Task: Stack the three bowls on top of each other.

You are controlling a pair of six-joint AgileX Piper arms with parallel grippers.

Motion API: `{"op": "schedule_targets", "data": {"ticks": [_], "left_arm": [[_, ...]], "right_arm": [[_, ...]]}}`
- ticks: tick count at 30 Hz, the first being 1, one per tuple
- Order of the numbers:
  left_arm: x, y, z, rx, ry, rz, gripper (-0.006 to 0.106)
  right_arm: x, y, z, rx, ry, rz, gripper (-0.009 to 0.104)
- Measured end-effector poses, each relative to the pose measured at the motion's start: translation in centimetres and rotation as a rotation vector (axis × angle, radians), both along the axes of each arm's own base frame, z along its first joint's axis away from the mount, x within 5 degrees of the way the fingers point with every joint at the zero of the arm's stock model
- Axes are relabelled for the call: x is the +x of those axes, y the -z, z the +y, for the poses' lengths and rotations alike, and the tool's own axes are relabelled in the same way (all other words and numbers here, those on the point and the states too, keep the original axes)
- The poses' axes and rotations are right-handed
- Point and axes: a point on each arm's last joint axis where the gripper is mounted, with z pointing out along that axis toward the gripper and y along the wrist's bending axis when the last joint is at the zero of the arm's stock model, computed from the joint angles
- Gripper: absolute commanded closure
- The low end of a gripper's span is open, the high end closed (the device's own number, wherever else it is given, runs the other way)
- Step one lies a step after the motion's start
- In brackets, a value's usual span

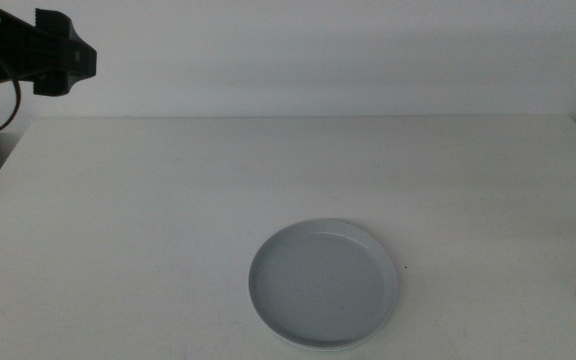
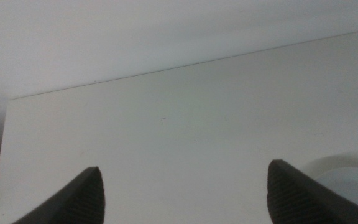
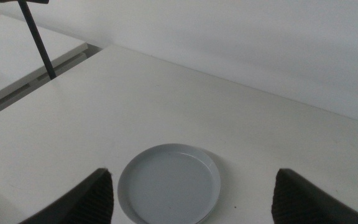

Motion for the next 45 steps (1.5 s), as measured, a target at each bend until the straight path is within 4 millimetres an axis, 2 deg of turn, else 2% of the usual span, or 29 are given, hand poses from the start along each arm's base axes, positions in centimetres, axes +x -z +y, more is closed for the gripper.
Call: {"op": "schedule_targets", "data": {"ticks": [5,8,11,14,20,23,28,29,32,38,41,45], "left_arm": [[-0.8,-0.2,0.3,0.006,-0.002,-0.033,0.019],[-2.6,-0.1,0.9,0.022,-0.003,-0.113,0.019],[-4.8,0.9,1.8,0.050,-0.018,-0.185,0.019],[-6.8,2.7,2.9,0.050,-0.055,-0.222,0.019],[-11.3,8.1,4.3,-0.059,-0.139,-0.227,0.019],[-13.4,10.4,4.5,-0.084,-0.149,-0.247,0.019],[-15.9,14.3,4.6,-0.102,-0.151,-0.265,0.019],[-16.6,15.8,4.6,-0.112,-0.151,-0.272,0.019],[-17.3,17.9,4.6,-0.134,-0.150,-0.278,0.019],[-17.2,22.1,4.5,-0.193,-0.158,-0.313,0.019],[-17.3,23.2,4.5,-0.202,-0.160,-0.325,0.019],[-17.3,23.4,4.5,-0.202,-0.160,-0.318,0.019]], "right_arm": [[0.7,0.7,-0.3,-0.057,0.045,-0.043,0.028],[1.6,1.5,-0.4,-0.091,0.098,-0.103,0.028],[2.2,2.2,-0.4,-0.068,0.129,-0.114,0.028],[2.9,3.6,-0.4,-0.041,0.170,-0.084,0.028],[4.2,7.5,-1.3,0.009,0.324,-0.091,0.028],[3.7,10.1,-2.1,0.060,0.408,-0.099,0.028],[1.8,15.0,-3.2,0.077,0.527,-0.102,0.028],[1.3,16.5,-3.4,0.075,0.552,-0.104,0.028],[0.7,18.7,-3.6,0.059,0.573,-0.102,0.028],[0.3,22.2,-3.6,0.037,0.576,-0.073,0.028],[0.2,22.8,-3.6,0.037,0.575,-0.079,0.028],[0.1,22.9,-3.6,0.033,0.574,-0.079,0.028]]}}
